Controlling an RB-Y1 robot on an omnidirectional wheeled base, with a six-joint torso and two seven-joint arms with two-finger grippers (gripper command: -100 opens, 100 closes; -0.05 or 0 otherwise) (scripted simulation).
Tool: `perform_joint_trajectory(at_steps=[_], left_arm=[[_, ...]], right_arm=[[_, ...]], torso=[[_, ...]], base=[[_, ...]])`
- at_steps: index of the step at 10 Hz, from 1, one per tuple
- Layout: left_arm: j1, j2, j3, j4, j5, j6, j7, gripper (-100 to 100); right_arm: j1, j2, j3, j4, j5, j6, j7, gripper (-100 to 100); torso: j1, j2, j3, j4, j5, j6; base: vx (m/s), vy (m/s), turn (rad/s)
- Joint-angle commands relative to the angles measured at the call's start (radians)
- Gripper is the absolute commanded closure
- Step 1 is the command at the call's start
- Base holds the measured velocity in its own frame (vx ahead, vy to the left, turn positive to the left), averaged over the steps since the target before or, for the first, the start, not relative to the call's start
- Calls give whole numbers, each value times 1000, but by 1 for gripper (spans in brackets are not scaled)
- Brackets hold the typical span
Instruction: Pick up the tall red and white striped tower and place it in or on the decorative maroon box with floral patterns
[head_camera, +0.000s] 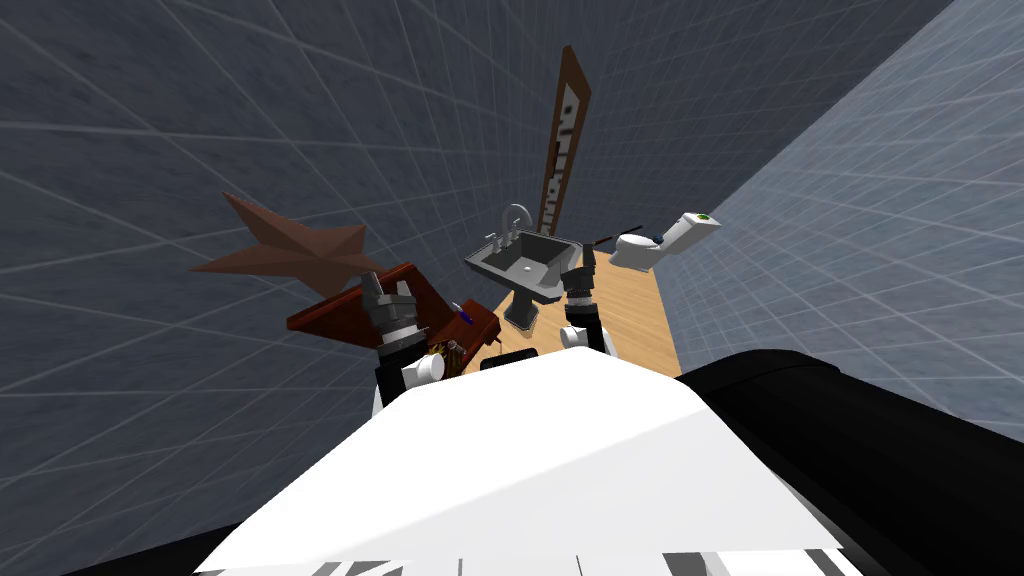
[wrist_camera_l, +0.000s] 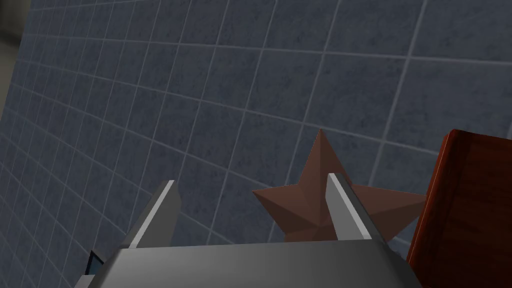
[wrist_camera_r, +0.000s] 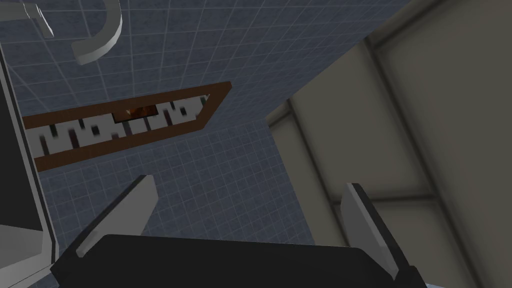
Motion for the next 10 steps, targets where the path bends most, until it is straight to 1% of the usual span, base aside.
perform_joint_trajectory(at_steps=[1,4,5,7,10], left_arm=[[-6,37,-9,11,-6,6,-12,-100],[-18,93,-29,39,-17,22,-38,-100],[-31,127,-45,68,-27,37,-61,-100],[-49,161,-61,104,-37,58,-85,-100],[-86,213,-85,178,-50,97,-121,-100]], right_arm=[[0,0,0,0,0,0,0,0],[0,0,0,0,0,0,0,0],[0,0,0,0,0,0,0,0],[0,0,0,0,0,0,0,0],[0,0,0,0,0,0,0,0]], torso=[[0,0,0,0,0,0],[-1,4,3,1,0,0],[-1,6,3,1,0,0],[-3,11,6,2,-1,0],[-2,9,5,2,0,0]], base=[[-29,-2,-14],[-77,-16,-12],[-160,-54,-11],[-170,-35,-6],[-131,-38,-9]])
